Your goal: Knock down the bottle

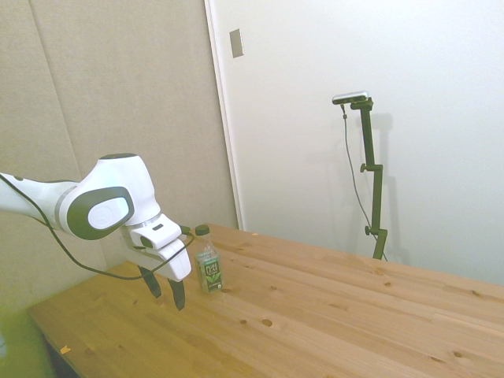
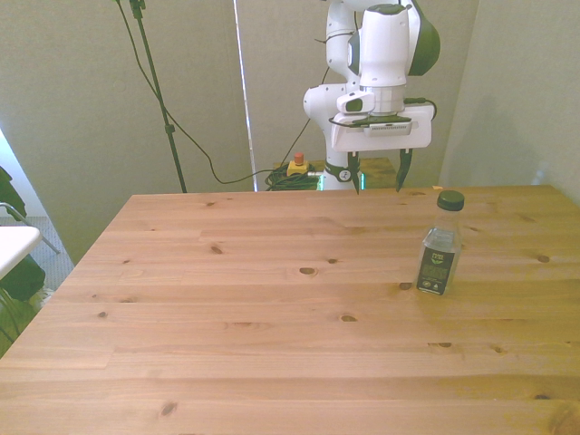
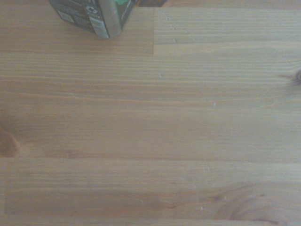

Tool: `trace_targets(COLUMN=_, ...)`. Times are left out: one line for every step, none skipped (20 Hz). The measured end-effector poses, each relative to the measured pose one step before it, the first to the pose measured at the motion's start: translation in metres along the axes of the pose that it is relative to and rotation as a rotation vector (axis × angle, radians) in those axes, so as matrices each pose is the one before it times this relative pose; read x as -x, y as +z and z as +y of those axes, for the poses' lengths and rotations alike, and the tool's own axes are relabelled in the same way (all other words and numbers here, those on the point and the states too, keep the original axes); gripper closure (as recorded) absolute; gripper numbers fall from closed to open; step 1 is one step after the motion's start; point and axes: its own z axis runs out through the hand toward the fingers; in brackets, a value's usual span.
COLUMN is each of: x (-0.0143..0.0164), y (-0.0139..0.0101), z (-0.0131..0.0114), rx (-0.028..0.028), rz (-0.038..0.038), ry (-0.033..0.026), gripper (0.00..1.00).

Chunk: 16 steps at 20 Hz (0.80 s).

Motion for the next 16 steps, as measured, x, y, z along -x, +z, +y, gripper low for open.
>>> trace_targets(x=-0.00021, y=0.00017, z=0.00004, rx=0.00063, rz=0.00019, ry=-0.00017, gripper=0.00)
trace_targets(x=0.00054, y=0.00165, z=0.00060, rx=0.00245, rz=-0.00158, ry=0.00205, gripper=1.00)
trace_targets(x=0.00167, y=-0.00068, z=-0.00211, rx=-0.00067, rz=0.00305, ry=0.00328, gripper=1.00)
trace_targets(x=0.00272, y=-0.00189, z=-0.00390, rx=-0.00182, rz=0.00537, ry=0.00511, gripper=1.00)
trace_targets(x=0.00431, y=-0.00275, z=-0.00565, rx=-0.00239, rz=0.00757, ry=0.00675, gripper=1.00)
trace_targets(x=0.00572, y=-0.00391, z=-0.00770, rx=-0.00398, rz=0.00939, ry=0.01028, gripper=1.00)
trace_targets(x=0.00591, y=-0.00476, z=-0.00835, rx=-0.00614, rz=0.00966, ry=0.01158, gripper=1.00)
trace_targets(x=0.00563, y=-0.00436, z=-0.00761, rx=-0.00569, rz=0.00898, ry=0.01017, gripper=1.00)
trace_targets(x=0.00506, y=-0.00447, z=-0.00773, rx=-0.00433, rz=0.01161, ry=0.01308, gripper=1.00)
trace_targets(x=0.00412, y=-0.00367, z=-0.00674, rx=-0.00137, rz=0.01373, ry=0.01650, gripper=1.00)
trace_targets(x=0.00320, y=-0.00331, z=-0.00722, rx=-0.00025, rz=0.01408, ry=0.01368, gripper=1.00)
trace_targets(x=0.00309, y=-0.00224, z=-0.00716, rx=0.00034, rz=0.01155, ry=0.01135, gripper=1.00)
trace_targets(x=0.00234, y=-0.00092, z=-0.00774, rx=0.00084, rz=0.00715, ry=0.01139, gripper=1.00)
trace_targets(x=0.00149, y=-0.00128, z=-0.00838, rx=0.00039, rz=0.00861, ry=0.00978, gripper=1.00)
trace_targets(x=0.00046, y=-0.00039, z=-0.00917, rx=0.00042, rz=0.00648, ry=0.00850, gripper=1.00)
trace_targets(x=-0.00001, y=0.00012, z=-0.00917, rx=0.00080, rz=0.00651, ry=0.00662, gripper=1.00)
